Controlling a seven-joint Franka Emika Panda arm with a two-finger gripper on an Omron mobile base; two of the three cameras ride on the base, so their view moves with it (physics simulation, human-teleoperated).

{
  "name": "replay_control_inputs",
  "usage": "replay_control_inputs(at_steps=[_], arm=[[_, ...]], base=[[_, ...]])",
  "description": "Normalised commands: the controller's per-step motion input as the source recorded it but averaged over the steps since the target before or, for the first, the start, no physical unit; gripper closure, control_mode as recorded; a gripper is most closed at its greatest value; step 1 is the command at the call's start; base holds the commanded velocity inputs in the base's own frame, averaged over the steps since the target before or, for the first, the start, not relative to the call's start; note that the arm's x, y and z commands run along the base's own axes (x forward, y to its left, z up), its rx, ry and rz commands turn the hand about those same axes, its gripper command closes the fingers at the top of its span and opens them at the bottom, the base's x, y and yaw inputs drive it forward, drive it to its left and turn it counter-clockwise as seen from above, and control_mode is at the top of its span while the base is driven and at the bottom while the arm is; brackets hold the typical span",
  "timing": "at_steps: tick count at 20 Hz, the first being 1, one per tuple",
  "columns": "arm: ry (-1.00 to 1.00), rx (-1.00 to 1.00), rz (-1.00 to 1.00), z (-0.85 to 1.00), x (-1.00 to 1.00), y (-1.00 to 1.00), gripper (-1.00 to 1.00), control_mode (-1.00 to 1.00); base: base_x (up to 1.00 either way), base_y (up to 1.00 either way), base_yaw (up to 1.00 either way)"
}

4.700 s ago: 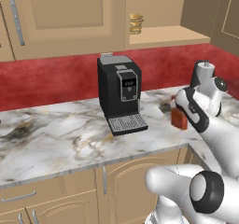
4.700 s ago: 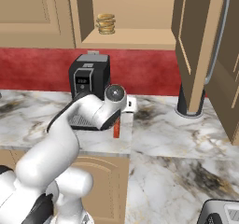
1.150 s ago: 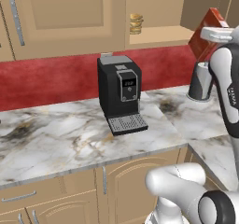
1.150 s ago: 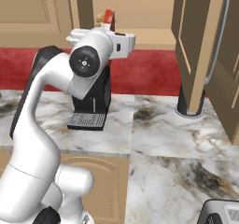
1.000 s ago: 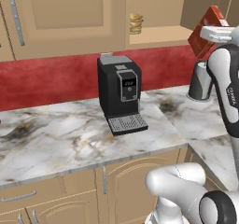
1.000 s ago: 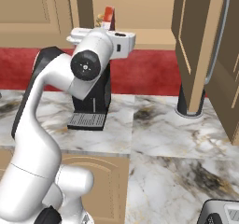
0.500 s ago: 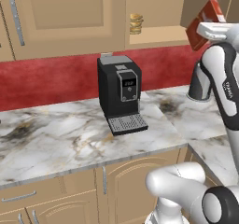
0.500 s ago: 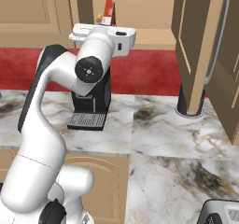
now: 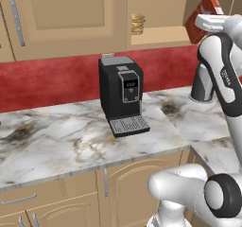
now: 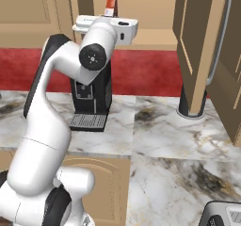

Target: Pick the jam and cereal from the counter and place them in the cabinets closest to them.

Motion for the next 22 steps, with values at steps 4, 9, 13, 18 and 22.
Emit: replay_control_inputs(at_steps=[4,9,13,18,22], arm=[[0.07,-0.02,0.03,0.18,0.16,0.0,1.0,-1.0],[0.08,-0.04,0.03,0.1,0.13,0.0,1.0,-1.0],[0.07,-0.07,0.04,0.0,0.07,0.0,1.0,-1.0],[0.03,-0.07,0.04,0.0,0.01,0.0,1.0,-1.0],[0.0,-0.02,0.01,0.0,0.0,0.0,1.0,-1.0]], base=[[0.0,0.0,0.0],[0.0,0.0,0.0],[0.0,0.0,0.0],[0.0,0.0,0.0],[0.0,0.0,0.0]])
